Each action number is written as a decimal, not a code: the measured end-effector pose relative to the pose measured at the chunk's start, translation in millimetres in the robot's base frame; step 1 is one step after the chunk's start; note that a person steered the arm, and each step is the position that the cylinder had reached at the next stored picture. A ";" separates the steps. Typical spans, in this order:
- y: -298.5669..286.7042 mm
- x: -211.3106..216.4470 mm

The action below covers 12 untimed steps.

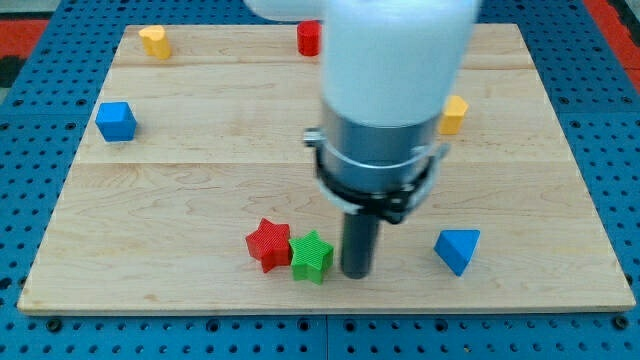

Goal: Separate the stars from each other

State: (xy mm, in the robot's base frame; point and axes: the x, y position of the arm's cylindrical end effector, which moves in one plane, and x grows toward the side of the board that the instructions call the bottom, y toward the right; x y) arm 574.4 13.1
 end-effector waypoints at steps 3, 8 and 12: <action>-32.4 -98.3; -89.4 -43.6; -99.0 4.9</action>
State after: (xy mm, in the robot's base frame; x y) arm 579.3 -85.9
